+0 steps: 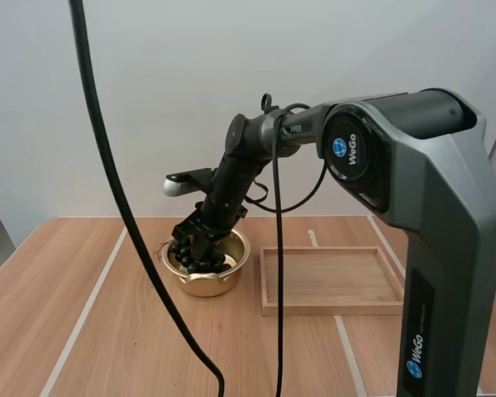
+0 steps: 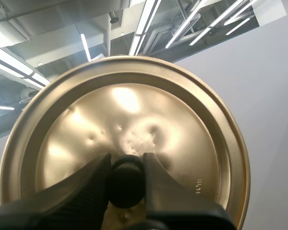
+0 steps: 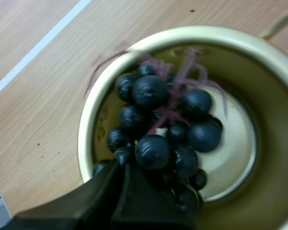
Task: Open the pot, put the grape inside, and close it
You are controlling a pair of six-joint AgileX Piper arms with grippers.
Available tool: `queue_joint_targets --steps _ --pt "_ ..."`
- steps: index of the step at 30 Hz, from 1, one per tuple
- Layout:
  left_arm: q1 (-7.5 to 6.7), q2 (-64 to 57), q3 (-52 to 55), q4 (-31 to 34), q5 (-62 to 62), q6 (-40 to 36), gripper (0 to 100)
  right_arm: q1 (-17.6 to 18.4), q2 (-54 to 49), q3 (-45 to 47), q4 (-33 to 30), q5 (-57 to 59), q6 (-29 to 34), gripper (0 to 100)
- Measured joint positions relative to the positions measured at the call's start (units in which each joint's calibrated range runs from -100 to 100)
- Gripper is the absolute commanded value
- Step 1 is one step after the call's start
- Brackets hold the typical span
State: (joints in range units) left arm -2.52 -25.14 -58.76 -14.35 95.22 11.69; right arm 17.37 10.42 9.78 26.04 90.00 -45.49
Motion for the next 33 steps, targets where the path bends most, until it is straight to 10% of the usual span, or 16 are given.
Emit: queue_joint_targets --steps 19,26,33 --pt "0.00 0.0 0.0 0.0 0.0 -0.1 0 0.2 0.3 0.0 -1.4 -4.0 0.0 0" --pt "0.00 0.0 0.0 0.0 0.3 -0.1 0 0.2 0.3 0.0 -2.7 -7.0 0.1 97" --pt "0.00 0.0 0.0 0.0 0.7 -0.1 0 0.2 0.3 0.0 -4.2 -8.4 1.0 100"
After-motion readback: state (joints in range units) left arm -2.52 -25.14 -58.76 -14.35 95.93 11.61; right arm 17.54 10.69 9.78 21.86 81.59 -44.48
